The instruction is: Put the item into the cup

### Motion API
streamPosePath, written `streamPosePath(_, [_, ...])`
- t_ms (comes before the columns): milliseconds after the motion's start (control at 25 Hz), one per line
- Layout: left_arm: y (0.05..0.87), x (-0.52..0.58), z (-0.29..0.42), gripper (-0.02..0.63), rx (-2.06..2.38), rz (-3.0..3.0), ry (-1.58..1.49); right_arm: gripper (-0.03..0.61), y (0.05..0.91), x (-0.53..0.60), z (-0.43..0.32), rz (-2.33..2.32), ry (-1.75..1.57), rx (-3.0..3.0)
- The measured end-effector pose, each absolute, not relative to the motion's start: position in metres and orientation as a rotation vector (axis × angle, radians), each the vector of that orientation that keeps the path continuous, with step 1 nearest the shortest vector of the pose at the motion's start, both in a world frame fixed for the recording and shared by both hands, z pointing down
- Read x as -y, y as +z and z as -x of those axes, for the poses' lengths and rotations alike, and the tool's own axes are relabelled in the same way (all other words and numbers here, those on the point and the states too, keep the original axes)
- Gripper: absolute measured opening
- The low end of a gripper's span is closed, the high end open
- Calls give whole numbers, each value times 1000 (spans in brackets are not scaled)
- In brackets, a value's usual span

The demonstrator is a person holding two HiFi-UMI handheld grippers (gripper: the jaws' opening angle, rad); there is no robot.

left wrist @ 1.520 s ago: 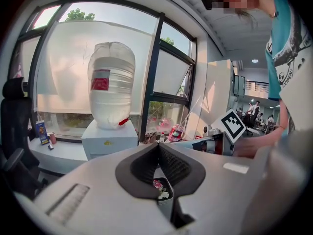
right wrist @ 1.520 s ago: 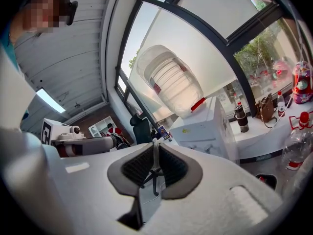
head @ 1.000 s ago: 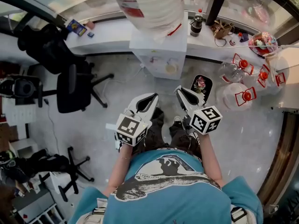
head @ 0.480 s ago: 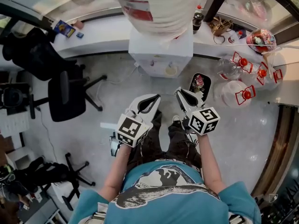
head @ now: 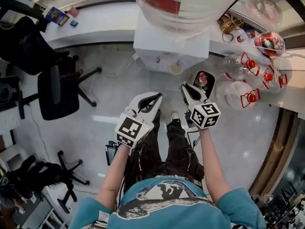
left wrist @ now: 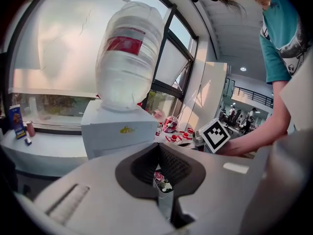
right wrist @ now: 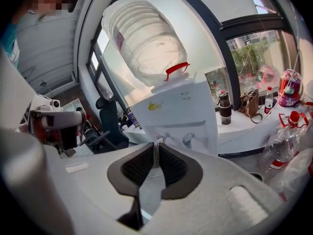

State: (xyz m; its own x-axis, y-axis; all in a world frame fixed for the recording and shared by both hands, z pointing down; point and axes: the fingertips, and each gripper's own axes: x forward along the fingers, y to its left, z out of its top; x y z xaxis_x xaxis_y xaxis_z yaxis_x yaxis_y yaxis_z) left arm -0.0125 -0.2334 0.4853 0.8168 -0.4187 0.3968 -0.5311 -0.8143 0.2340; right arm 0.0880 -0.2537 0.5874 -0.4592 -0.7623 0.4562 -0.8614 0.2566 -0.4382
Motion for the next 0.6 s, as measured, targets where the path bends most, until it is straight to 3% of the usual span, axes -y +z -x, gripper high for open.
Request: streamPosePath(600, [549,245,37,12,738,-2634,471,35,711,306,-108,-1619,1083,2186])
